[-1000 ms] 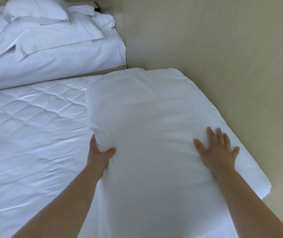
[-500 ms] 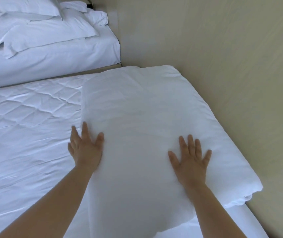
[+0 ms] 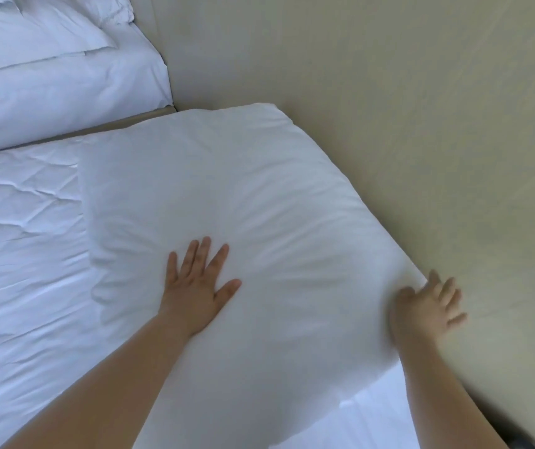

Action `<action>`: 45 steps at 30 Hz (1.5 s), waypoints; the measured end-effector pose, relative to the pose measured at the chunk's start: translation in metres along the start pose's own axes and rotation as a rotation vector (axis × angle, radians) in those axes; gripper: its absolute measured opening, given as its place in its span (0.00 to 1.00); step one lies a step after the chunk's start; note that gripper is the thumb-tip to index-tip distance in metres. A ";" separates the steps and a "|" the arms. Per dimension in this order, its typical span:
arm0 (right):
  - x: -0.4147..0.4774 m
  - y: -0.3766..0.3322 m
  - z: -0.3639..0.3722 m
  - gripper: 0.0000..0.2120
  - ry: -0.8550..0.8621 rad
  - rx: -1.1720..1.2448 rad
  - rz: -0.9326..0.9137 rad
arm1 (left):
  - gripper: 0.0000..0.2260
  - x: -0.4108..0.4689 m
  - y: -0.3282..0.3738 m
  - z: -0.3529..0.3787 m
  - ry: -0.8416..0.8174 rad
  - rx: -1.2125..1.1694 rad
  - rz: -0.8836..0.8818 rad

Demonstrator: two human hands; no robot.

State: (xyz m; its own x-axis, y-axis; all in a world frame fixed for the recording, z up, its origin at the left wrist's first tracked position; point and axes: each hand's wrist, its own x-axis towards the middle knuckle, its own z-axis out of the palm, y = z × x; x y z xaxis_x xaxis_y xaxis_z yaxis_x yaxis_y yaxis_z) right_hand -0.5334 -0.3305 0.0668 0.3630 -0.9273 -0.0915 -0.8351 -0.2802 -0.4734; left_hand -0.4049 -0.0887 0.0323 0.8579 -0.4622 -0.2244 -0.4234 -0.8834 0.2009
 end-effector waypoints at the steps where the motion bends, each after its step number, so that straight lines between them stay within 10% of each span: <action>1: -0.003 -0.023 0.001 0.27 0.050 0.038 -0.122 | 0.47 0.002 -0.001 0.000 0.000 0.005 0.004; 7: -0.059 -0.112 0.071 0.31 -0.297 -0.424 -0.778 | 0.45 -0.001 -0.012 -0.001 0.022 0.011 -0.017; 20: -0.056 0.026 0.008 0.38 -0.044 -0.001 -0.243 | 0.47 -0.095 -0.036 0.011 0.010 -0.135 -0.185; 28: -0.202 -0.036 0.031 0.37 -0.373 -0.109 -0.818 | 0.25 -0.235 -0.075 0.030 -0.211 -0.411 -0.251; 33: -0.309 -0.047 0.035 0.20 -0.635 -0.131 -0.891 | 0.18 -0.354 -0.145 0.028 -0.032 -0.569 -0.436; 45: -0.726 -0.012 0.041 0.18 -1.182 0.066 -1.281 | 0.06 -0.761 -0.256 0.066 0.596 -1.008 -1.017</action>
State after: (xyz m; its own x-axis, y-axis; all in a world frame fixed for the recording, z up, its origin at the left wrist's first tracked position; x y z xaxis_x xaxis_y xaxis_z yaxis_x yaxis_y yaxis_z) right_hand -0.7704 0.3564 0.1029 0.8294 0.5275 -0.1838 0.2029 -0.5911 -0.7807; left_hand -0.9684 0.4838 0.0887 0.7438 0.5921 -0.3101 0.5438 -0.2664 0.7958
